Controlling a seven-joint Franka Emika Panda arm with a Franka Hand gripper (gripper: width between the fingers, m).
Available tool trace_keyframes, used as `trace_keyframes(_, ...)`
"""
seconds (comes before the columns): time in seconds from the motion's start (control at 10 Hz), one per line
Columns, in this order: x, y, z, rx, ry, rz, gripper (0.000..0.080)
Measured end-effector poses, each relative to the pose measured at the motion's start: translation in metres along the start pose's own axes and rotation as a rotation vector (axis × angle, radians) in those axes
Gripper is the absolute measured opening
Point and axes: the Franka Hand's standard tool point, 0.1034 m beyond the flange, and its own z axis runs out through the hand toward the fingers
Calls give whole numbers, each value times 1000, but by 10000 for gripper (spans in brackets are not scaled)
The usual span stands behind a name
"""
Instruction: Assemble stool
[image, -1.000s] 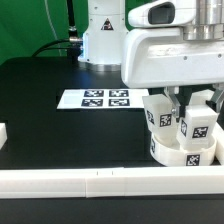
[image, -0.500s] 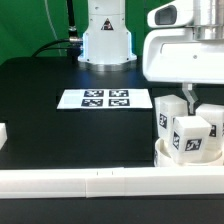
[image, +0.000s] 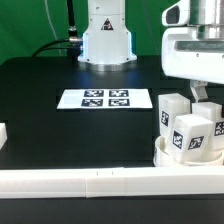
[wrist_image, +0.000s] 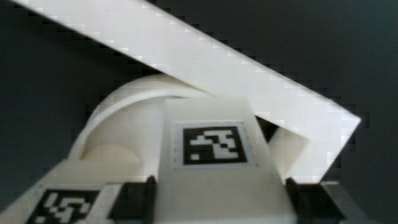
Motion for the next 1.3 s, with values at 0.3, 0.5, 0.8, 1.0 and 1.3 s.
trace_keyframes(0.3, 5, 3, 1, 4, -28, 295, 338)
trace_keyframes(0.5, 11, 5, 1, 10, -50, 450, 338)
trace_keyframes(0.8, 10, 5, 2, 10, -60, 548, 348)
trace_keyframes(1.0, 11, 5, 1, 12, -60, 526, 539)
trace_keyframes(1.3, 24, -7, -27, 50, -82, 368, 643)
